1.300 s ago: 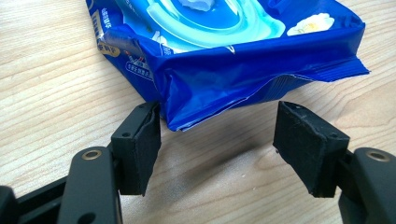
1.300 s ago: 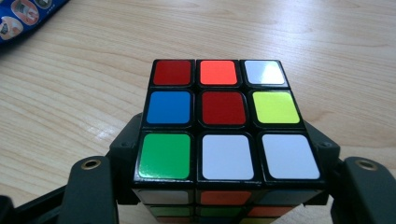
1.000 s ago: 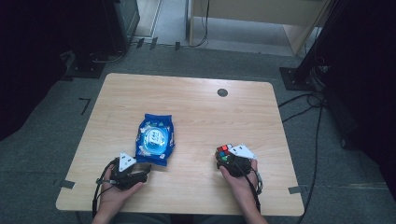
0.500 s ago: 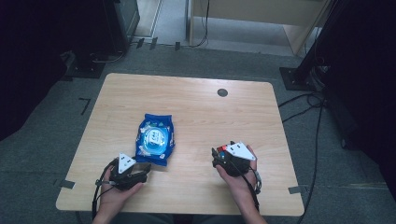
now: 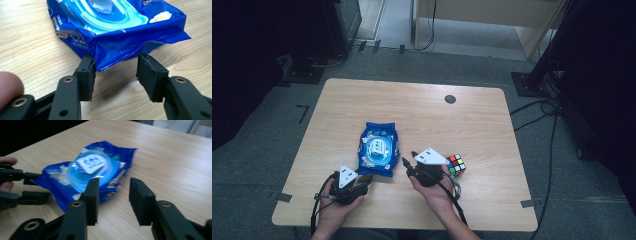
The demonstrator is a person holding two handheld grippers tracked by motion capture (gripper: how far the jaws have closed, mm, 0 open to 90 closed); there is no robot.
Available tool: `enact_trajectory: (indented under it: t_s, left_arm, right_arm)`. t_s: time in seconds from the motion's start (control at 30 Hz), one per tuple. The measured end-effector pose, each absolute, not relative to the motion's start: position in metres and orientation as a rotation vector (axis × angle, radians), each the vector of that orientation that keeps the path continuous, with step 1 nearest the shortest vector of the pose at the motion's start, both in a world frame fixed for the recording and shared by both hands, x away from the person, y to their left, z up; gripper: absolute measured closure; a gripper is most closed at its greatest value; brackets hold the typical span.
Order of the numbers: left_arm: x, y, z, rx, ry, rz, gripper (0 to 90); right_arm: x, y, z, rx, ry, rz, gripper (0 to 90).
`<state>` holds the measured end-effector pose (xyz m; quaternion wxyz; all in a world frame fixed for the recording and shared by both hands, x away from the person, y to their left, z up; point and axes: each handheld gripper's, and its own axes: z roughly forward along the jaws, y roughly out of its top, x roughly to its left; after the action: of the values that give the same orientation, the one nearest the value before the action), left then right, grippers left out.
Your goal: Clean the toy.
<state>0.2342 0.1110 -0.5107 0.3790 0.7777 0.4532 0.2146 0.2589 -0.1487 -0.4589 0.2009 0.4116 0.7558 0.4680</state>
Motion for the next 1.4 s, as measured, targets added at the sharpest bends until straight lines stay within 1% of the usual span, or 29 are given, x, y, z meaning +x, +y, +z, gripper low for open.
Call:
enact_trajectory:
  t_s: [0.13,0.27,0.4,0.53,0.77,0.93,1.17,1.23,1.3,1.4]
  left_arm:
    - [0.235,0.111,-0.511,1.993,1.159,0.542,56.5]
    - [0.235,0.11,-0.512,2.0,1.156,0.542,62.3]
    - [0.235,0.11,-0.512,2.015,1.149,0.542,70.4]
    - [0.235,0.109,-0.512,2.035,1.14,0.528,80.4]
    - [0.237,0.108,-0.513,2.055,1.13,0.521,89.6]
    - [0.236,0.108,-0.512,2.058,1.124,0.521,90.0]
    - [0.236,0.108,-0.512,2.061,1.118,0.516,90.0]
    - [0.236,0.108,-0.512,2.062,1.114,0.515,90.0]
    - [0.236,0.108,-0.512,2.062,1.111,0.513,90.0]
    - [0.236,0.108,-0.512,2.067,1.114,0.509,90.0]
  right_arm:
    - [0.268,-0.121,-0.472,1.123,2.207,1.339,73.7]
    - [0.278,-0.098,-0.482,1.099,2.285,1.346,77.9]
    - [0.289,-0.083,-0.486,1.115,2.317,1.363,80.4]
    - [0.299,-0.073,-0.488,1.137,2.347,1.322,81.6]
    - [0.311,-0.065,-0.487,1.194,2.324,1.285,81.5]
    - [0.317,-0.061,-0.486,1.187,2.298,1.25,75.5]
    - [0.329,-0.058,-0.486,1.22,2.31,1.244,61.2]
    - [0.33,-0.054,-0.488,1.213,2.304,1.211,58.6]
    - [0.332,-0.053,-0.49,1.216,2.286,1.192,59.1]
    - [0.335,-0.054,-0.495,1.248,2.272,1.163,67.6]
